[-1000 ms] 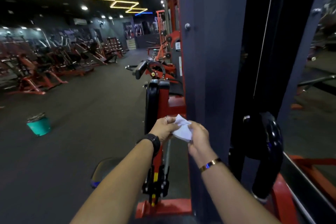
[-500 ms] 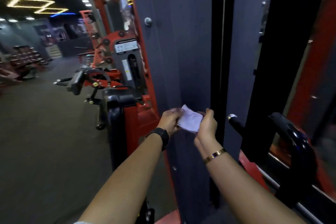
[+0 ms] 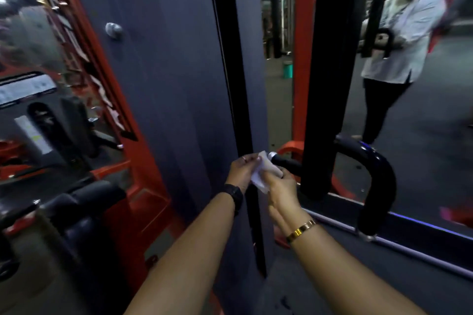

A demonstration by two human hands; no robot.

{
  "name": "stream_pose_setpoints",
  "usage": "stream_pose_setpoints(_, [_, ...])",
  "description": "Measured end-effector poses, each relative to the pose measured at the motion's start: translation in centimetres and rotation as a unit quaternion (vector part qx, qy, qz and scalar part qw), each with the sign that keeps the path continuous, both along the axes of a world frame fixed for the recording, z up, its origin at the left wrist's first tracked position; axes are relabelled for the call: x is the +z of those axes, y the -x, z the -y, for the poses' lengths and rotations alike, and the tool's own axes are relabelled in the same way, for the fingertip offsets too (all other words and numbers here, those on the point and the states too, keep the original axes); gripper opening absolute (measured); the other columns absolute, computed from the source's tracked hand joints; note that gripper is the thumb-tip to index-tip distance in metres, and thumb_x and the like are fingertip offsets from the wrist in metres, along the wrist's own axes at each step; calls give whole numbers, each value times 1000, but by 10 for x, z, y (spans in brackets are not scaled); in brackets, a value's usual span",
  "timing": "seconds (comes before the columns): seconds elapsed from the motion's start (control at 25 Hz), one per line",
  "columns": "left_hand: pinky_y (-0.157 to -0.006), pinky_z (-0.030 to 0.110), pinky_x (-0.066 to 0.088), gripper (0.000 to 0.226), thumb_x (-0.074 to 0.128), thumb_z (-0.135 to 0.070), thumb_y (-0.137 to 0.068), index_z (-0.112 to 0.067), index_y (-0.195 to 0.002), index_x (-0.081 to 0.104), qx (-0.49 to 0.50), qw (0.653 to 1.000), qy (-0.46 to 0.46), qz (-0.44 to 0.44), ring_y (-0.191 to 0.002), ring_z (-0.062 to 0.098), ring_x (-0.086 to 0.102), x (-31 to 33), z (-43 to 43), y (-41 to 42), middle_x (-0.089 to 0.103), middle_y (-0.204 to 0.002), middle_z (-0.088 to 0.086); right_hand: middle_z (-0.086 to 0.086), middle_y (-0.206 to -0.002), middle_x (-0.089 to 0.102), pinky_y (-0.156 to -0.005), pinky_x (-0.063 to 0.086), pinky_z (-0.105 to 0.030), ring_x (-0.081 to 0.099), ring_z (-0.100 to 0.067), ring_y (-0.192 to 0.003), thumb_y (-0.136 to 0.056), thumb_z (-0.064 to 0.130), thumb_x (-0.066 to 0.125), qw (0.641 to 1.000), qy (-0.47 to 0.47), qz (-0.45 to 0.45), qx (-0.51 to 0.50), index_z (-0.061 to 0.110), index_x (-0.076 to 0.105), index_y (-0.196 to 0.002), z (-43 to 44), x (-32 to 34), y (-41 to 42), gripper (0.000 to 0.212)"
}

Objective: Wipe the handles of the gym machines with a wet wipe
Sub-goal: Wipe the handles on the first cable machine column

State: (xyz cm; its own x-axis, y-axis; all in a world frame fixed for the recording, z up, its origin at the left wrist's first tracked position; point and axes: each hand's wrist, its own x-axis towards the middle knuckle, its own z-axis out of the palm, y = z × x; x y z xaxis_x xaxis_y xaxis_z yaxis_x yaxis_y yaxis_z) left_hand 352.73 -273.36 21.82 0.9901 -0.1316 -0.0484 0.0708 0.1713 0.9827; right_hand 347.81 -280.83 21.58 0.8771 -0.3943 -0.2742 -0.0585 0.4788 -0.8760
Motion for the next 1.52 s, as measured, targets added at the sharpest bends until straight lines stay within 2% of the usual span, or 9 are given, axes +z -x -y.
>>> stream_pose_setpoints(0.12, [-67,23,54,15,52,1,-92,4,-99,65,-17,999,32,-5,-73,16,67,0,11,-18,70,-83,10,-11,-83,67,-64,49,-28,62,-20,-68,-86,12,64,999,37,-4,-25,17,64,-80,15,7,-14,8])
stream_pose_setpoints(0.32, [-58,20,47,13,54,-17,-92,-10,-93,65,50,996,51,-48,-52,9,61,-1,15,-40,69,-79,3,-4,-90,67,-63,48,-22,62,-19,-80,-89,3,47,986,163,28,-25,14,67,-101,30,20,-18,25])
stream_pose_setpoints(0.48, [-74,27,44,51,36,-45,-99,-5,-125,55,-7,979,118,-168,-85,17,59,-10,16,-56,57,-116,11,9,-99,61,-75,41,-12,56,-7,-91,-90,-1,45,909,391,123,-79,13,68,-107,31,53,-32,32])
stream_pose_setpoints(0.68, [-64,30,43,84,22,-73,-88,-8,-134,46,-91,946,181,-253,-70,22,53,-21,24,-72,59,-92,14,-8,-104,62,-79,48,-32,60,-26,-95,-88,9,47,739,673,31,-3,7,67,-99,34,40,-72,23])
stream_pose_setpoints(1.0, [-61,35,53,97,21,-83,-80,-10,-142,39,-140,937,173,-269,-69,26,62,-25,16,-89,63,-113,14,4,-98,67,-74,46,-26,62,-16,-92,-85,31,57,255,945,87,187,23,69,-94,43,17,-81,17])
stream_pose_setpoints(1.12, [-60,34,52,94,17,-80,-83,-11,-141,41,-153,939,165,-260,-54,24,62,-22,14,-88,64,-108,20,-4,-88,63,-62,52,-34,61,-24,-76,-74,29,71,277,942,72,174,15,66,-89,50,14,-80,22])
stream_pose_setpoints(1.28, [-71,38,48,99,17,-85,-79,-12,-145,35,-179,933,171,-260,-74,26,59,-24,14,-94,61,-110,20,-9,-81,64,-58,50,-35,63,-30,-70,-69,29,75,338,924,33,175,10,68,-82,44,9,-85,24])
stream_pose_setpoints(1.4, [-71,36,48,100,16,-84,-80,-12,-147,32,-202,928,171,-261,-81,27,60,-25,13,-97,56,-127,21,-4,-97,66,-70,50,-33,63,-24,-85,-83,26,61,277,941,70,183,14,68,-95,48,12,-84,19])
stream_pose_setpoints(1.52, [-75,38,47,93,16,-80,-83,-12,-145,33,-213,925,183,-255,-105,32,61,-26,13,-98,58,-120,21,-5,-79,63,-53,47,-27,62,-21,-65,-76,31,62,300,947,36,107,13,66,-82,53,8,-83,19])
